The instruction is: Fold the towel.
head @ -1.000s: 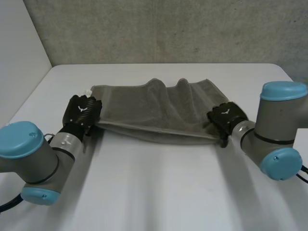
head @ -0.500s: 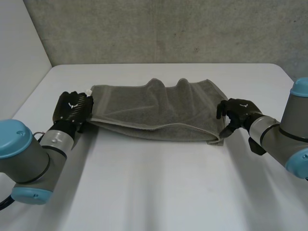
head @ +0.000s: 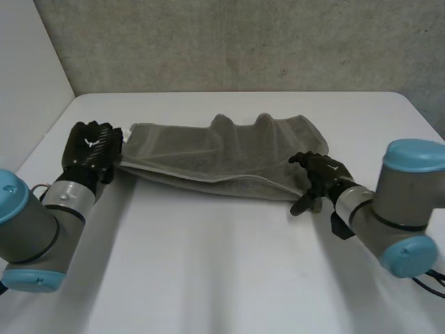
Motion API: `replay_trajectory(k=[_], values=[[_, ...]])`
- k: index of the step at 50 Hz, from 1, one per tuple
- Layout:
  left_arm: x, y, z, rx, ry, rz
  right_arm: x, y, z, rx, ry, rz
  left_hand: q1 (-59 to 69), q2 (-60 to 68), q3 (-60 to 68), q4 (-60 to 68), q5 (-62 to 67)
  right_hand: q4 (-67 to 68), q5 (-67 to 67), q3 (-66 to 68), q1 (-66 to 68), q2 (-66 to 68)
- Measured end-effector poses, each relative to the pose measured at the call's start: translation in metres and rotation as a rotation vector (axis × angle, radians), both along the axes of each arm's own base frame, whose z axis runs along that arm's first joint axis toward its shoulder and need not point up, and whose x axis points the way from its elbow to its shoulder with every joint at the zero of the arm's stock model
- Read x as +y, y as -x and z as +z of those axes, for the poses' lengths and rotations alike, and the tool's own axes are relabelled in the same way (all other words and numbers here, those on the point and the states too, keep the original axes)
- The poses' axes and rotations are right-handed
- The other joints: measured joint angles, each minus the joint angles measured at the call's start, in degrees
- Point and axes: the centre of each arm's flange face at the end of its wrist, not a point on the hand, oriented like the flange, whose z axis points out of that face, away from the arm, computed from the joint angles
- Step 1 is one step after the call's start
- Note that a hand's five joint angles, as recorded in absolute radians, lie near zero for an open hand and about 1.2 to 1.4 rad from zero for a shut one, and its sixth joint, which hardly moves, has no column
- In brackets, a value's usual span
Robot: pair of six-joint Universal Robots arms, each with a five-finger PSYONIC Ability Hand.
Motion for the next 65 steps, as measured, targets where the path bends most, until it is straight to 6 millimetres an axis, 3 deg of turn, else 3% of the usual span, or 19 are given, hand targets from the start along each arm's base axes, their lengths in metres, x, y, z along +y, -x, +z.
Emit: replay_trajectory(k=[12, 27, 55, 58, 63, 65], values=[[-0.011, -0.017, 0.014, 0.118, 0.004, 0.048, -0.016, -0.017, -0.016, 0.062, 0.083, -0.102, 0.00, 0.00, 0.00, 0.00, 0.00, 5.40, 8.77, 6.27, 8.19, 6.38], [-0.012, -0.021, 0.020, 0.155, 0.009, 0.055, -0.017, -0.009, -0.003, 0.116, 0.157, -0.180, 0.00, 0.00, 0.00, 0.00, 0.00, 27.15, 28.63, 28.33, 29.51, 28.30], [-0.012, -0.024, 0.017, 0.149, 0.001, 0.059, 0.004, -0.009, -0.022, 0.178, 0.028, 0.019, 0.00, 0.00, 0.00, 0.00, 0.00, 21.48, 22.23, 22.77, 23.61, 23.52], [-0.011, -0.024, 0.017, 0.147, -0.002, 0.059, 0.004, -0.009, -0.023, 0.176, 0.035, 0.012, 0.00, 0.00, 0.00, 0.00, 0.00, 28.73, 30.82, 30.12, 31.48, 30.64], [-0.010, -0.024, 0.016, 0.145, -0.003, 0.058, 0.000, -0.007, -0.019, 0.173, 0.070, -0.017, 0.00, 0.00, 0.00, 0.00, 0.00, 59.83, 62.04, 61.12, 62.25, 61.63], [-0.010, -0.024, 0.016, 0.144, -0.002, 0.058, -0.004, -0.006, -0.012, 0.170, 0.099, -0.038, 0.00, 0.00, 0.00, 0.00, 0.00, 61.21, 63.16, 62.09, 62.57, 62.07]])
